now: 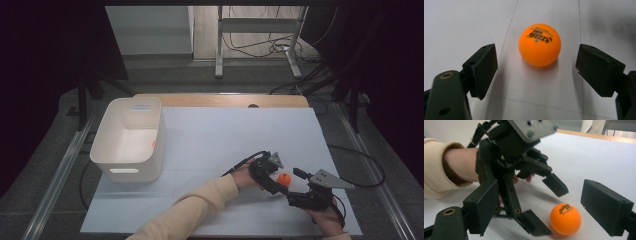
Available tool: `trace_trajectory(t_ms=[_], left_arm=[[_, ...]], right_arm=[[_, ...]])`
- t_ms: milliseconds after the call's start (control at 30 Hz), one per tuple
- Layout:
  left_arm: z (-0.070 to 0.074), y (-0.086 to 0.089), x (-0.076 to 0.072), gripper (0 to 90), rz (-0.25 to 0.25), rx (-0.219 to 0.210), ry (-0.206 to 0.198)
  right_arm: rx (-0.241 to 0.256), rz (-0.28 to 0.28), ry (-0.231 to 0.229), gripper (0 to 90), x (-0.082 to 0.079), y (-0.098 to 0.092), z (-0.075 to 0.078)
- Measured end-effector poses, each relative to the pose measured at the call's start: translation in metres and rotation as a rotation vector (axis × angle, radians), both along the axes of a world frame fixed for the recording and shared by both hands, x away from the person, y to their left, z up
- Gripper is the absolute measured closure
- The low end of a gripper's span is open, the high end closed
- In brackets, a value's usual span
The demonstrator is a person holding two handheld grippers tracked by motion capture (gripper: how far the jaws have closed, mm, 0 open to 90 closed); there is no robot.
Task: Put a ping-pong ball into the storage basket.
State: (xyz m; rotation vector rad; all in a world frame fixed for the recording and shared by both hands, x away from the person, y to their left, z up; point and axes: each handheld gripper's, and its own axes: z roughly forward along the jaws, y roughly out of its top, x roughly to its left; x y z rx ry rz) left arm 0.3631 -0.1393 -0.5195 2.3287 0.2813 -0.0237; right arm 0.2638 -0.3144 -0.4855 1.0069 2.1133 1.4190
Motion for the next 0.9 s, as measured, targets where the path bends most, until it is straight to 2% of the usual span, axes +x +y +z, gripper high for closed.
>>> trace_trajectory(t_ms=[300,400,467,567,667,900], left_arm=[[-0.003,-0.006,0.002,25.4,-0.013,-0.012,0.003],[-0.004,-0.006,0.003,33.8,-0.016,-0.018,-0.007],[-0.004,-0.005,0.003,42.6,-0.019,-0.027,-0.007],[-0.003,-0.004,0.003,49.9,-0.027,-0.044,-0.007],[-0.003,-0.003,0.003,50.5,-0.037,-0.031,-0.019],[0.005,0.006,0.003,50.6,-0.018,-0.036,-0.023]], right_arm=[[0.012,-0.009,-0.001,15.8,0.000,-0.003,0.001],[0.008,-0.009,-0.003,15.8,0.000,-0.003,0.001],[0.005,-0.010,-0.003,15.8,0.000,-0.003,0.001],[0.008,-0.011,-0.003,15.8,0.000,-0.003,0.001],[0.009,-0.012,-0.004,15.8,0.000,-0.003,0.001],[0.011,-0.014,-0.001,15.8,0.000,-0.004,0.001]])
